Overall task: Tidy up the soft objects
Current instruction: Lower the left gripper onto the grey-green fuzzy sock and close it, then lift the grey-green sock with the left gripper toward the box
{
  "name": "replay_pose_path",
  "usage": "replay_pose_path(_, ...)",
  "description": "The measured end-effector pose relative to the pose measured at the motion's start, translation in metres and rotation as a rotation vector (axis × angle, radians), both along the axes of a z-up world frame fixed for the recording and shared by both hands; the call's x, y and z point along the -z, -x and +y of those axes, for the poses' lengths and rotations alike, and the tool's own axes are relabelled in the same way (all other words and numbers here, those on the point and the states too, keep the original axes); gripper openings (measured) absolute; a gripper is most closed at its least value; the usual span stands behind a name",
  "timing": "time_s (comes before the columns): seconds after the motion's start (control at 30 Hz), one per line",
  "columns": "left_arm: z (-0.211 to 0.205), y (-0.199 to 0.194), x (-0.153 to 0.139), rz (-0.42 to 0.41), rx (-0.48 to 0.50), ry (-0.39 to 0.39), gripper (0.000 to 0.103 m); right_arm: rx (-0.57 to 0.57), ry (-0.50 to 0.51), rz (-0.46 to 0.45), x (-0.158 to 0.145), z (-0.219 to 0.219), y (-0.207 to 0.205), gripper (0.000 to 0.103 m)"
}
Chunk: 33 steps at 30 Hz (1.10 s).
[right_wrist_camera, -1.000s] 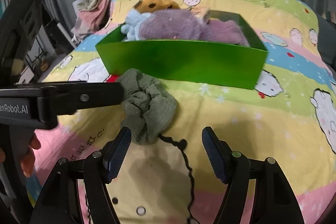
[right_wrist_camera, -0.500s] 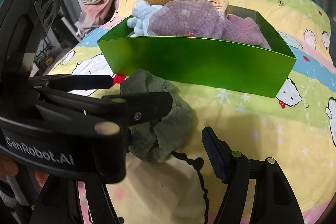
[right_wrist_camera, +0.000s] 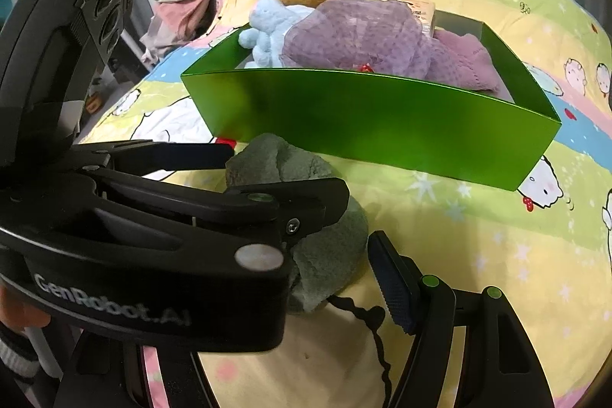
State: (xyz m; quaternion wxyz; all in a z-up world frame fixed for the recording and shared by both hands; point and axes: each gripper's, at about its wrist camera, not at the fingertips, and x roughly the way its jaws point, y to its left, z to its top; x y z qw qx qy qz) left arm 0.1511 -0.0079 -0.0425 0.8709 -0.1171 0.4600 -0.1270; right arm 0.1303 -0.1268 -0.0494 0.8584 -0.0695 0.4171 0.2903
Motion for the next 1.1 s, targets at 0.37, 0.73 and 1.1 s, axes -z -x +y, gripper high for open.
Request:
replay_pose_path(0.37,0.001,-0.002,0.004,0.015,0.028,0.045,0.069,0.005,-0.023,0.027,0.005,-0.006,-0.003,0.071)
replay_pose_path(0.73,0.003,-0.001,0.012,0.041,0.041,0.093,0.038,-0.05,-0.02,0.03,0.009,-0.001,0.003,0.029)
replay_pose_path(1.1,0.007,0.004,0.012,0.035,0.042,0.109,0.024,-0.04,-0.075,0.043,0.009,-0.004,0.003,0.018)
